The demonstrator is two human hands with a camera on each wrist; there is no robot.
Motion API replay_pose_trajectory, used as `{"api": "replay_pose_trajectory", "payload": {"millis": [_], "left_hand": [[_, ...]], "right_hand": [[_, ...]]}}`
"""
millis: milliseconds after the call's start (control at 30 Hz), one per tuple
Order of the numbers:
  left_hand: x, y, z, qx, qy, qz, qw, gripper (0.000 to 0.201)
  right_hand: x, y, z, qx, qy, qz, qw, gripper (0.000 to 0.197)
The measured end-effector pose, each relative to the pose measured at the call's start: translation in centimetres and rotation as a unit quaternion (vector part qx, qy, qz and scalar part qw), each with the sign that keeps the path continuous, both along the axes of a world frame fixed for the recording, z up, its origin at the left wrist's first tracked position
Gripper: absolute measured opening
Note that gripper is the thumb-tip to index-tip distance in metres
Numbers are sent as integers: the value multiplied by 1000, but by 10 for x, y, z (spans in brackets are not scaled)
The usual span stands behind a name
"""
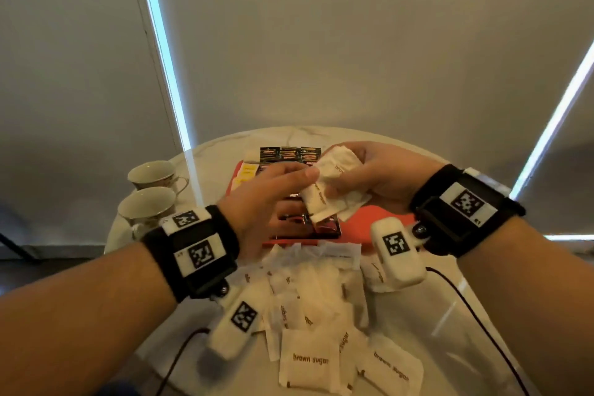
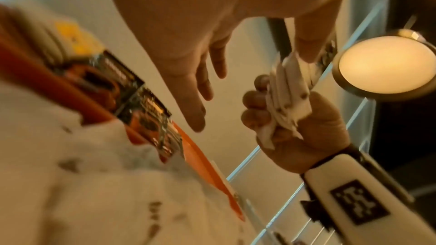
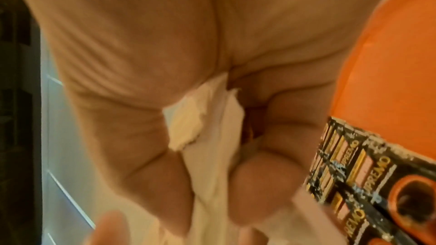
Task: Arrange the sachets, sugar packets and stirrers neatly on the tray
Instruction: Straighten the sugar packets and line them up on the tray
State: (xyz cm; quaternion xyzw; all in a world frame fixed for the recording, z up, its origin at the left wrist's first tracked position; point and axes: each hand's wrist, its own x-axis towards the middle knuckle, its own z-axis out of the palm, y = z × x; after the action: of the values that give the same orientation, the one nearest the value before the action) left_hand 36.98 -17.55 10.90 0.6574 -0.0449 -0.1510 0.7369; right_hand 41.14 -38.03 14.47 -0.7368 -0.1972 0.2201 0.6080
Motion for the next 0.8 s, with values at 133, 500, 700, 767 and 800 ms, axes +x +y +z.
{"api": "replay_pose_trajectory", "payload": {"millis": [133, 500, 700, 767, 800], "left_hand": [[19, -16, -14, -94, 59, -31, 993, 51], [109, -30, 0, -160, 51, 82, 982, 31], [123, -22, -9, -221, 49, 101, 969, 33], [123, -20, -15, -219, 52, 110, 968, 31], [124, -19, -17, -212, 50, 116, 969, 28]], "right_hand": [[28, 21, -21, 29, -15, -35, 999, 41], [86, 33, -27, 71, -85, -87, 990, 45], [99, 27, -38, 167, -13, -119, 979, 29], [100, 27, -42, 169, -4, -124, 978, 28], [100, 27, -43, 166, -4, -129, 978, 28]]}}
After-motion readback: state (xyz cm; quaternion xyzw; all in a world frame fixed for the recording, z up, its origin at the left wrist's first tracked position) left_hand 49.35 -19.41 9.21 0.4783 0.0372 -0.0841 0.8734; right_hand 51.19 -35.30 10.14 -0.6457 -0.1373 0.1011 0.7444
